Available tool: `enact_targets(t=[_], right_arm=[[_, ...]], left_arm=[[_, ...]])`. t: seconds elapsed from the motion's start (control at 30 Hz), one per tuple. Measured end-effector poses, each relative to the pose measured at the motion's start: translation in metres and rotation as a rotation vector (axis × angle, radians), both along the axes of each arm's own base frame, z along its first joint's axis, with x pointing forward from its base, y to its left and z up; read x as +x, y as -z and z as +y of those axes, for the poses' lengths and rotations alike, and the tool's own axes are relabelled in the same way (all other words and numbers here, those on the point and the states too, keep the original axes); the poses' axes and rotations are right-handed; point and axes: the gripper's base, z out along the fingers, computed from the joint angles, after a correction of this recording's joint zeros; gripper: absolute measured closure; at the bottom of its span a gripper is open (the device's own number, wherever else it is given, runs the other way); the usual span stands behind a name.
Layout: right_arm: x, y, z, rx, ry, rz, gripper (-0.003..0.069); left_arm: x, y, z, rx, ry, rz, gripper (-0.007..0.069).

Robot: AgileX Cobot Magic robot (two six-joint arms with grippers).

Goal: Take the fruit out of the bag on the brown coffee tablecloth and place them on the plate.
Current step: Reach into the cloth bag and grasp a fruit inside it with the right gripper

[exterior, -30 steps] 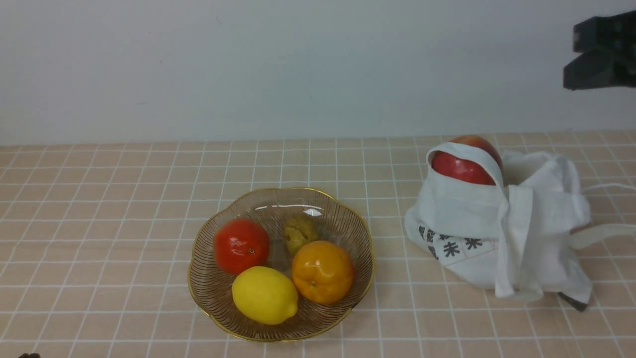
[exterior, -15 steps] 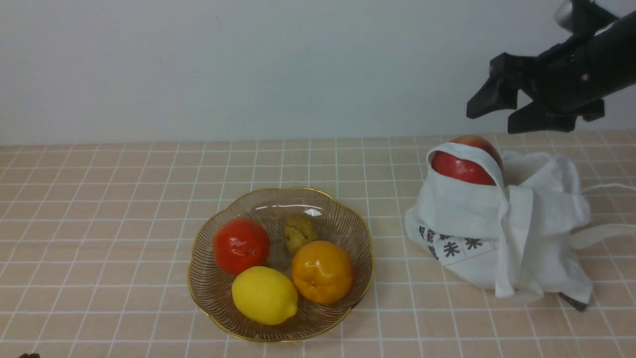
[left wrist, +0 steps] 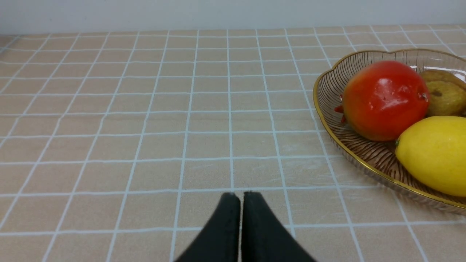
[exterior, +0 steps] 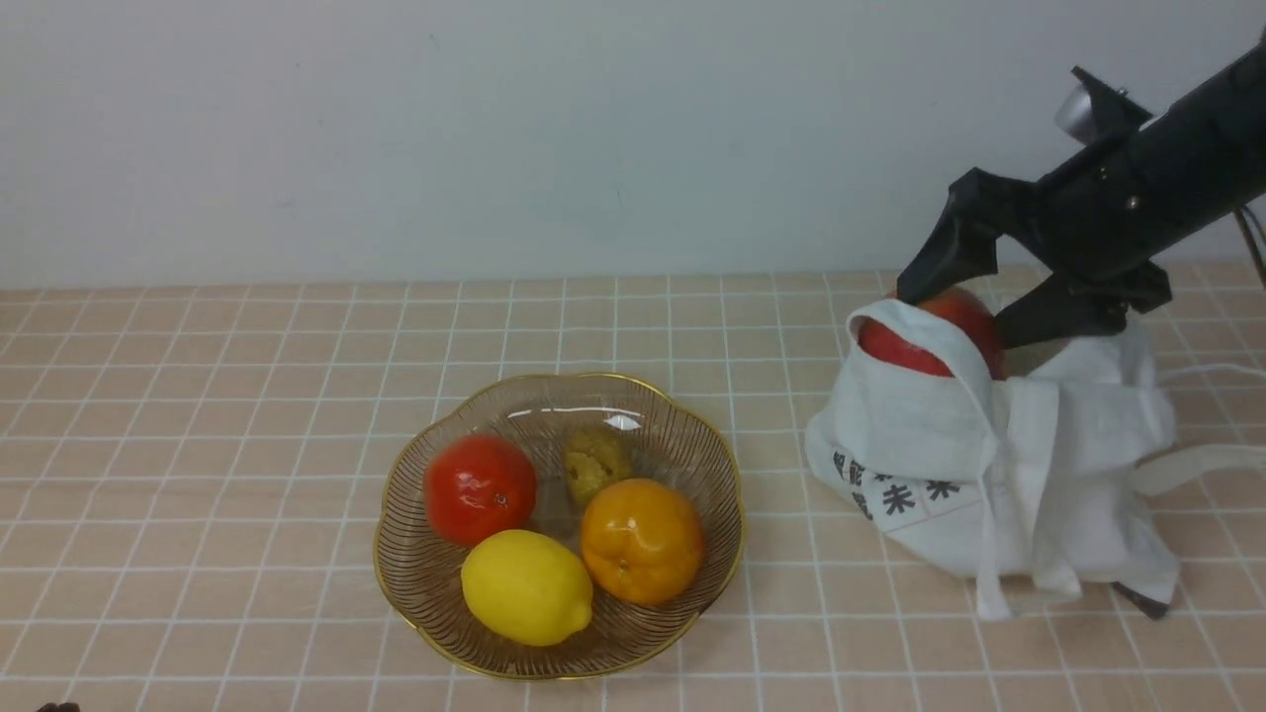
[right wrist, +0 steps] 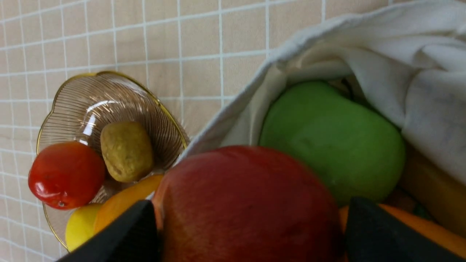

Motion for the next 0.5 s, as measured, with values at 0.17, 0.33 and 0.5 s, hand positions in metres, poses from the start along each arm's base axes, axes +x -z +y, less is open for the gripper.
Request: enact_targets(t=[0.17,0.33,0.5], right_arm=[[-0.002,0.000,0.000,0.003,-0.010,0.019,0.0102],[-0.002,-0.001,0.000,0.000,-0.020,0.012,0.0102],[-0.004,-0.019,-0.004,-0.050,-0.001,-0.102,0.0102]], left_arm=[[0.000,0.000,0.000,0.000,0.000,0.000,0.0632],[0.000,0.000,0.000,0.000,0.000,0.000,0.0632],[0.000,0.000,0.000,0.000,0.000,0.000,0.0632]])
